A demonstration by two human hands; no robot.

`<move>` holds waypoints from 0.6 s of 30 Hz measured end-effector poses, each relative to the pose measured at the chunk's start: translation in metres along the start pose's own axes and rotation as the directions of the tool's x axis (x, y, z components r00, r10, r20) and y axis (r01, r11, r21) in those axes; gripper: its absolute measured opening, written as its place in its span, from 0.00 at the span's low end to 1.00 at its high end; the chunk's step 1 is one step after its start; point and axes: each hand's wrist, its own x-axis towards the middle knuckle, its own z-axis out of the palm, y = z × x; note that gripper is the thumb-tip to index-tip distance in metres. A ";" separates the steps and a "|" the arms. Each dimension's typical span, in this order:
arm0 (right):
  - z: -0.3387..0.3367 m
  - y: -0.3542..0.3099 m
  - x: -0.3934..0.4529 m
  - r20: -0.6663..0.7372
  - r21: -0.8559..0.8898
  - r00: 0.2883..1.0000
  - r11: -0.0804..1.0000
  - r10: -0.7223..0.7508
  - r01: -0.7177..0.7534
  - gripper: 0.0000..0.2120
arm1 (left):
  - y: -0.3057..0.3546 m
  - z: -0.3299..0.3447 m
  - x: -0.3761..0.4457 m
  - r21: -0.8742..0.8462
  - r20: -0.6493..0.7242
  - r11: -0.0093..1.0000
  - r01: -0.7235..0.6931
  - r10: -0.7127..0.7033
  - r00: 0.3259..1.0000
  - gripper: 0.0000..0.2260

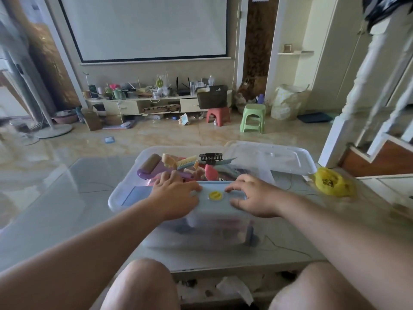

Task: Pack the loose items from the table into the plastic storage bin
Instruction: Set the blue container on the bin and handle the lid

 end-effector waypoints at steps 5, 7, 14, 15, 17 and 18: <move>0.005 -0.004 -0.003 -0.017 0.000 1.000 1.000 -0.007 0.007 0.28 | -0.005 0.014 0.003 -0.038 -0.010 0.997 -0.067 0.067 0.998 0.23; 0.011 -0.005 -0.012 -0.238 -0.003 0.971 1.000 -0.029 0.029 0.26 | -0.008 0.023 0.000 -0.032 -0.072 0.994 -0.106 0.104 0.992 0.27; 0.011 0.025 -0.029 -0.281 0.464 0.750 0.768 0.599 -0.441 0.29 | -0.096 0.012 -0.009 -0.214 -0.247 0.888 0.407 -0.453 0.857 0.25; 0.010 0.023 -0.028 -0.192 0.518 0.748 0.713 0.636 -0.473 0.26 | -0.112 0.011 -0.011 -0.253 -0.160 0.841 0.479 -0.524 0.836 0.27; 0.010 0.021 -0.022 -0.178 0.547 0.748 0.696 0.640 -0.465 0.18 | -0.126 0.012 -0.017 -0.408 -0.041 0.751 0.519 -0.583 0.812 0.23; 0.010 0.020 -0.018 -0.194 0.540 0.747 0.705 0.636 -0.460 0.15 | -0.131 0.015 -0.016 -0.470 -0.091 0.751 0.465 -0.565 0.820 0.19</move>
